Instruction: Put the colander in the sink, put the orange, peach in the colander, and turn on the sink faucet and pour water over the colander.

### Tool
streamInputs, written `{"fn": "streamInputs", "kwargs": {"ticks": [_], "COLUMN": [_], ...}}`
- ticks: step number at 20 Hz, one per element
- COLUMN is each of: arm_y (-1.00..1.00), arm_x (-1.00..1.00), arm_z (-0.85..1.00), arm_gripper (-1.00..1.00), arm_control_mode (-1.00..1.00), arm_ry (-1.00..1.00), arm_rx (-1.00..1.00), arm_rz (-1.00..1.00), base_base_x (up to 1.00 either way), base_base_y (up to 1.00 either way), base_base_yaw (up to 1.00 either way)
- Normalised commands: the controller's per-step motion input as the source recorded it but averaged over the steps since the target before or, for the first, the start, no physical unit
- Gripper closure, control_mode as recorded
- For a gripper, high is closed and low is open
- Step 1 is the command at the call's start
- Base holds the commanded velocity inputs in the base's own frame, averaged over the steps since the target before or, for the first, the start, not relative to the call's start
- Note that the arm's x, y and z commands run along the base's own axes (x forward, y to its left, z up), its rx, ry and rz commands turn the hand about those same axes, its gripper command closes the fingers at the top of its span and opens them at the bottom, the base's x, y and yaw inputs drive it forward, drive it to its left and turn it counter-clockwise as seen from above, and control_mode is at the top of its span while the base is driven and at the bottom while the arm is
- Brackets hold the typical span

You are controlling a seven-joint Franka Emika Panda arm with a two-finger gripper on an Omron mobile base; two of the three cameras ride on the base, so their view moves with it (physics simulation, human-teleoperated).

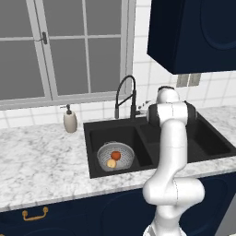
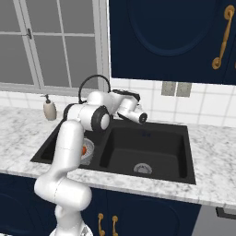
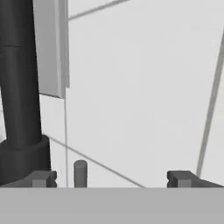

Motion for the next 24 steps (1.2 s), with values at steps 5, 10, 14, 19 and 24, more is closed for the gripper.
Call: {"fn": "streamInputs", "kwargs": {"ticks": [5,10,14,19,24], "arm_y": [-0.05,0.0,0.0,0.0,-0.13], "arm_x": [0.28,0.33,0.27,0.29,0.21], "arm_z": [-0.13,0.0,0.0,0.0,0.0], "arm_gripper": [-1.0,-1.0,-1.0,1.0,1.0], "arm_control_mode": [-1.0,-1.0,-1.0,-1.0,-1.0], "arm_ry": [0.0,0.0,0.0,0.0,0.01], "arm_rx": [0.0,0.0,0.0,0.0,0.0], "arm_rz": [0.0,0.0,0.0,0.0,0.0], "base_base_x": [0.0,0.0,0.0,0.0,0.0], "base_base_y": [0.0,0.0,0.0,0.0,0.0], "base_base_yaw": [0.0,0.0,0.0,0.0,0.0]}}
